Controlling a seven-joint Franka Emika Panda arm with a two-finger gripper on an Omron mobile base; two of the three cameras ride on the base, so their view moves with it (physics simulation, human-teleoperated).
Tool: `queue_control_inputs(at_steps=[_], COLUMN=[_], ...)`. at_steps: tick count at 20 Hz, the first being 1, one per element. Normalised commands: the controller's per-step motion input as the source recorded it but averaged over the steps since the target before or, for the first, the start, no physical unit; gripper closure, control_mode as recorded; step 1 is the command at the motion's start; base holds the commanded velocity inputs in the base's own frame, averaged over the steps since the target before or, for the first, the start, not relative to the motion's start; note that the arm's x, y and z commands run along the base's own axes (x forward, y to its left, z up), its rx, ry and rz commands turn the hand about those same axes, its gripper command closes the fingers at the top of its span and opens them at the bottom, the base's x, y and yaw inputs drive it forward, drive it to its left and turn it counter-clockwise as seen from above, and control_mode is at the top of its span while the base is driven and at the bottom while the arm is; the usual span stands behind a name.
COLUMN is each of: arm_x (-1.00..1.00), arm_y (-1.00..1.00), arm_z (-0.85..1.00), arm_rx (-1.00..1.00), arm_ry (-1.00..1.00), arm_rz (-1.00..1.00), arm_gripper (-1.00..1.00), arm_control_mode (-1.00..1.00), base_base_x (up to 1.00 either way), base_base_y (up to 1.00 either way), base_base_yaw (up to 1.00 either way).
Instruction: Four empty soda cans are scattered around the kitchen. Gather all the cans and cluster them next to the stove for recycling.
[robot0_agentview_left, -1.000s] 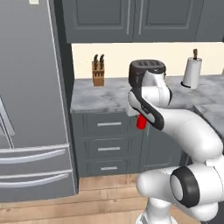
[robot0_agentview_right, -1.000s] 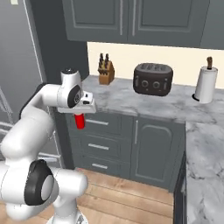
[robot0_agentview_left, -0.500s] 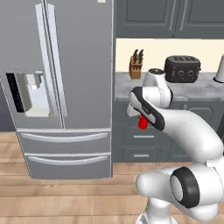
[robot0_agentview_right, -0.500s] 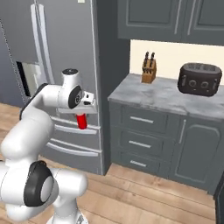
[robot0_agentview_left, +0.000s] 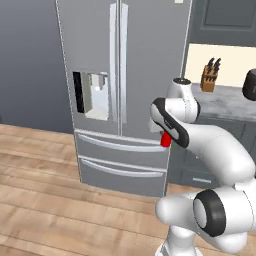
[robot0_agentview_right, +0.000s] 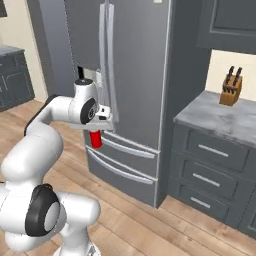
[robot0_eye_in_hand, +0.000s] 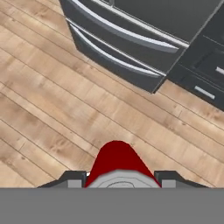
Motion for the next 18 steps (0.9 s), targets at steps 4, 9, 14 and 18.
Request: queue_control_inputs(at_steps=[4, 9, 14, 18], arm_x=[0.00, 0.00, 0.00, 0.00], arm_y=[0.00, 0.00, 0.00, 0.00], arm_z=[0.00, 0.00, 0.00, 0.00], arm_rx=[0.00, 0.00, 0.00, 0.00], arm_ry=[0.00, 0.00, 0.00, 0.00], arm_rz=[0.00, 0.00, 0.00, 0.00], arm_gripper=[1.00, 1.00, 1.00, 1.00], arm_control_mode=[1.00, 1.00, 1.00, 1.00], base_base_x=[-0.09, -0.01, 0.20, 0.73], base_base_y=[0.41, 0.46, 0.43, 0.32], base_base_yaw=[0.45, 0.42, 0.33, 0.21])
